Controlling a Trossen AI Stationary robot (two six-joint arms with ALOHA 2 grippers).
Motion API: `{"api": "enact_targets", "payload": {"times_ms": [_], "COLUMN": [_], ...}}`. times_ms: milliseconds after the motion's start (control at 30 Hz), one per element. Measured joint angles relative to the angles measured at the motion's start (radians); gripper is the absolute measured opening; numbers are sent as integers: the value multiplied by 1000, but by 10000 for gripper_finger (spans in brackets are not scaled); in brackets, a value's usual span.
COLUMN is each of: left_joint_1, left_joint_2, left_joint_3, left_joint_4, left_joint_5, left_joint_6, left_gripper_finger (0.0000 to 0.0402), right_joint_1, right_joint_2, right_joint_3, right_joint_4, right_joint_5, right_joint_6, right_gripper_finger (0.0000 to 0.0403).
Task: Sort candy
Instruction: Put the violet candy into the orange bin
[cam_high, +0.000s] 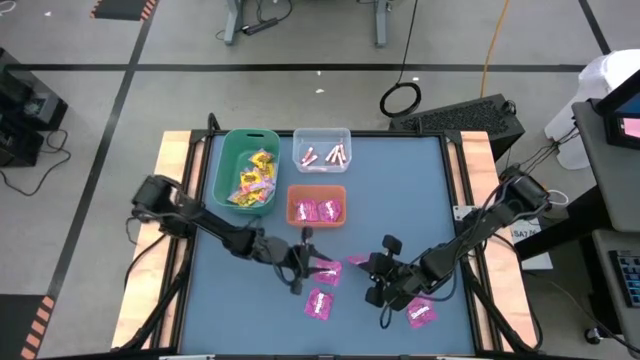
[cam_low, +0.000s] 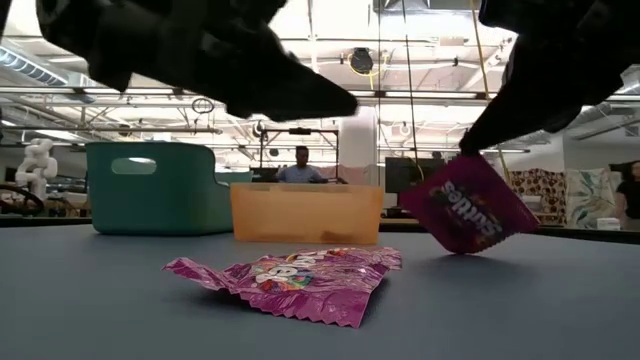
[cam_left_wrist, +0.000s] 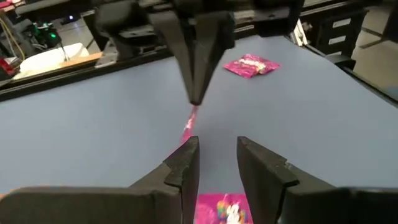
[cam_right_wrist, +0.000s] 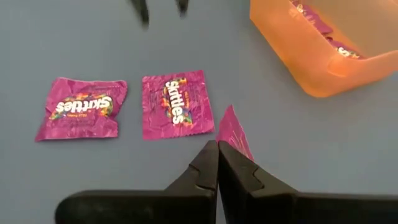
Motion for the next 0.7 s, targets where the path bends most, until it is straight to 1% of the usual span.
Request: {"api": "enact_targets", "payload": {"times_ms": [67, 133, 200, 367, 433, 500, 567, 700], "left_joint_1": [0, 0, 0, 0, 0, 4, 8, 19], "left_joint_2": [60, 118, 167, 241, 257, 262, 264, 264], "left_joint_3": [43, 87, 136, 223, 240, 252, 256, 256], "left_joint_4": [10, 5, -2, -78, -94, -109, -110, -111], "left_joint_5": [0, -12, -34, -121, -127, -108, -108, -108], "left_joint_6": [-2, 1, 20, 72, 73, 72, 70, 69], "left_gripper_finger": [117, 129, 151, 228, 245, 246, 234, 179], "right_joint_1": [-4, -4, -5, -5, -5, -5, -5, -5], "right_joint_2": [-8, -14, -15, -15, -15, -15, -15, -15], "right_joint_3": [0, 0, 0, 0, 0, 0, 0, 0], "right_joint_4": [0, 0, 5, 3, 2, 3, 3, 5], "right_joint_5": [-1, -2, -2, -5, -6, -5, -6, -3], "right_joint_6": [-7, -10, -17, -17, -19, -25, -33, -41], "right_gripper_finger": [0, 0, 0, 0, 0, 0, 0, 0]}}
